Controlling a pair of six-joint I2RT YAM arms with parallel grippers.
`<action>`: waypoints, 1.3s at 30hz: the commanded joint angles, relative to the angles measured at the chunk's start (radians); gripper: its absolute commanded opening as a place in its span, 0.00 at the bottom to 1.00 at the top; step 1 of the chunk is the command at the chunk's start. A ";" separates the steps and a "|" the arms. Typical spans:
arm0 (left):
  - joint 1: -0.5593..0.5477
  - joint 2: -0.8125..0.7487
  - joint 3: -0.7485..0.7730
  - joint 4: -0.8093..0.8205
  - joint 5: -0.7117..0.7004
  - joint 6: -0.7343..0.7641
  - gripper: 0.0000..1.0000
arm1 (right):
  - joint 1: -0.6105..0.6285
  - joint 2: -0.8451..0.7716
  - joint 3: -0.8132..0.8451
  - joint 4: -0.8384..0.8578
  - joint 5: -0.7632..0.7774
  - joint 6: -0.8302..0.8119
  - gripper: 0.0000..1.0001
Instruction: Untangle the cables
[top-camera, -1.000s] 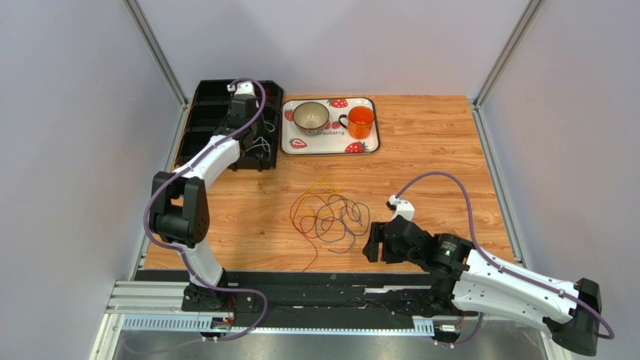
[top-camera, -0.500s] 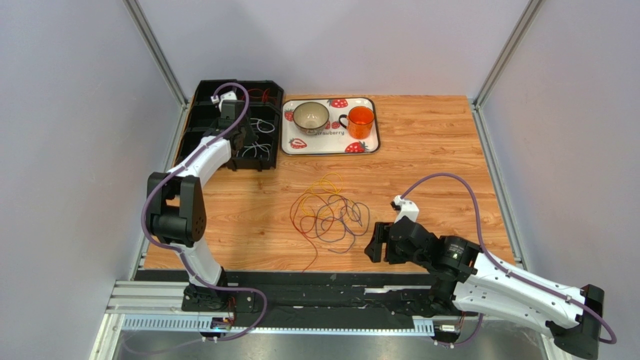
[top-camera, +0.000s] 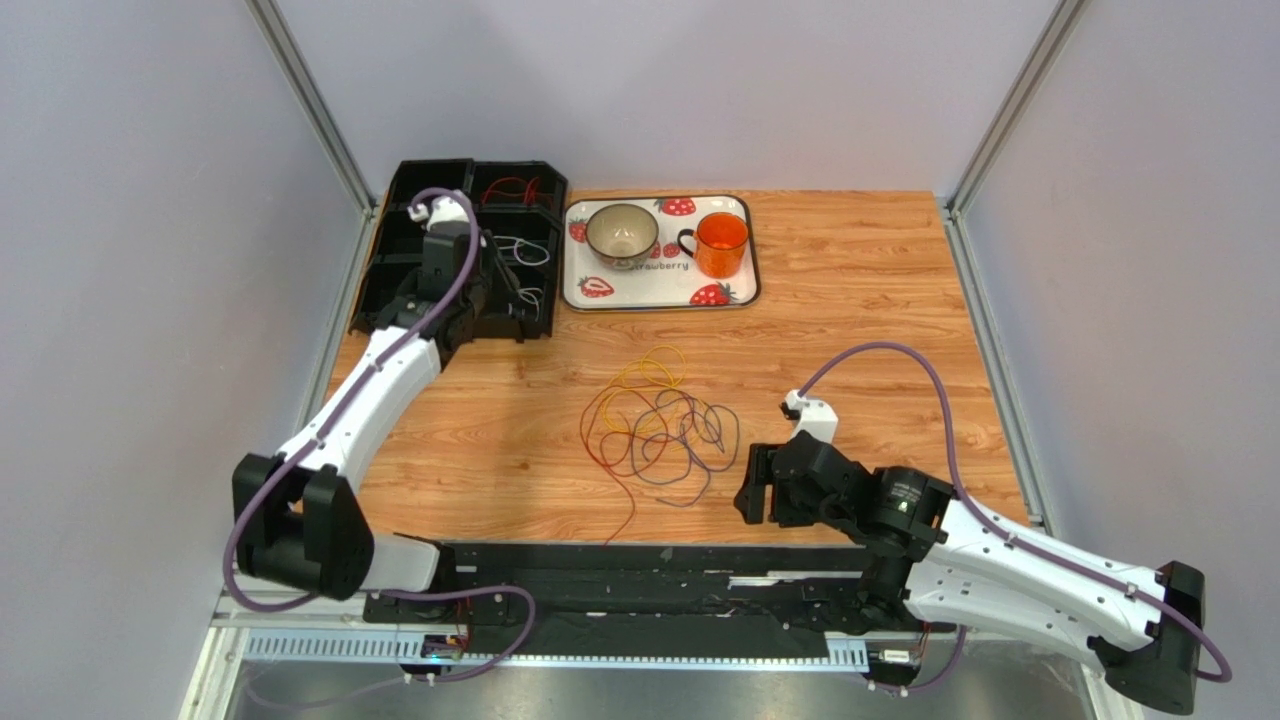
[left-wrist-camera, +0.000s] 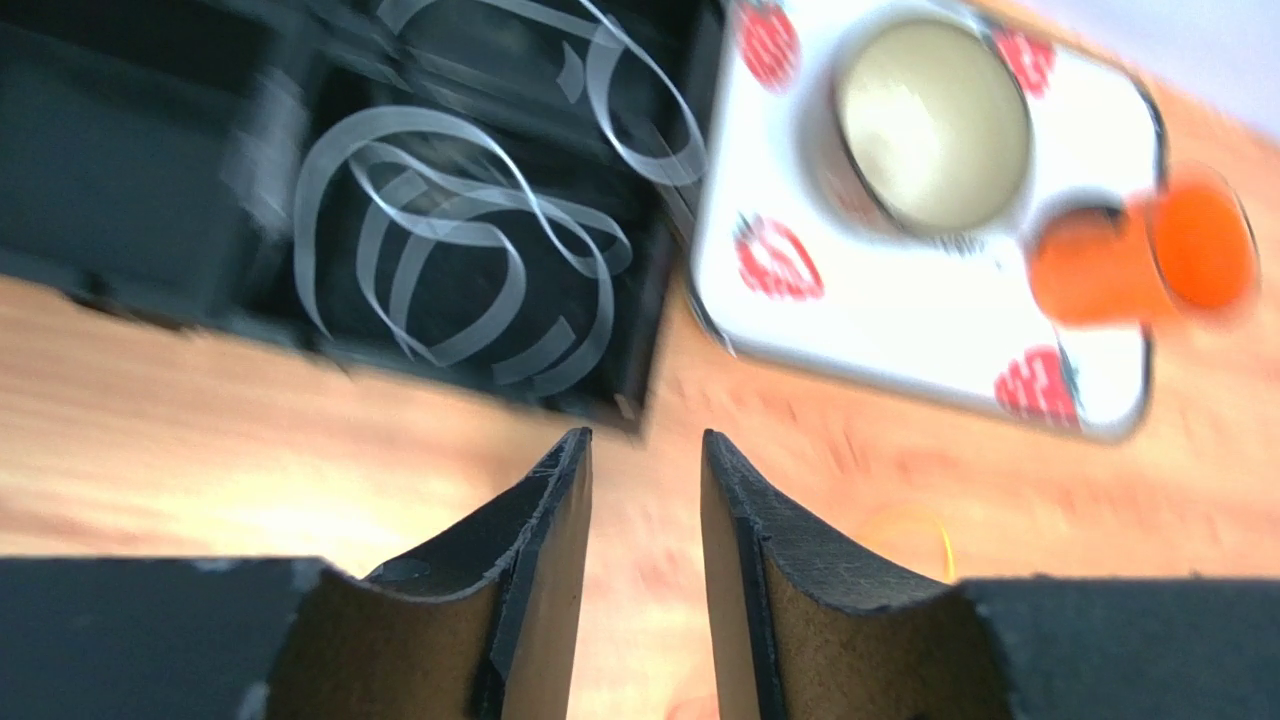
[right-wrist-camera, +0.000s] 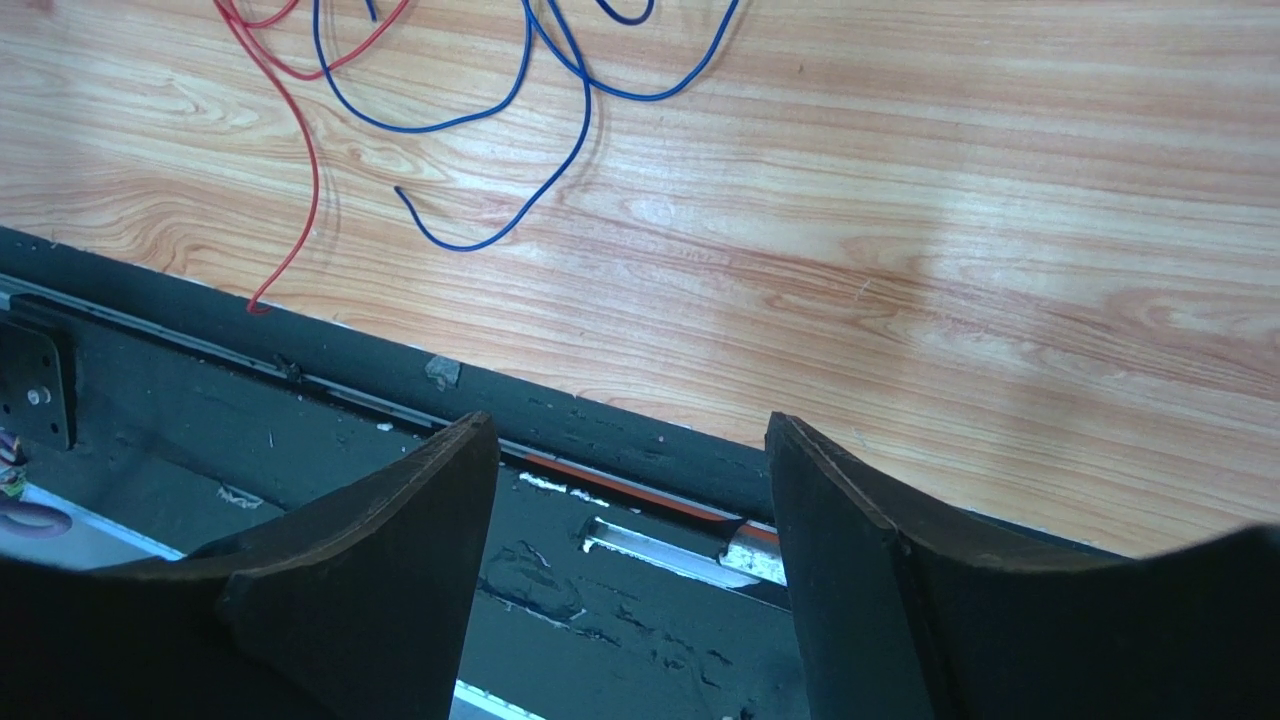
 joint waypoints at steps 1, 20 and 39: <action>-0.101 -0.095 -0.126 -0.002 0.057 0.007 0.40 | 0.004 0.059 0.074 0.033 0.046 -0.008 0.70; -0.429 -0.057 -0.463 0.376 0.215 0.073 0.31 | -0.029 0.540 0.325 0.136 0.169 -0.196 0.71; -0.457 0.032 -0.407 0.339 0.187 0.070 0.28 | -0.203 0.800 0.439 0.262 0.023 -0.310 0.42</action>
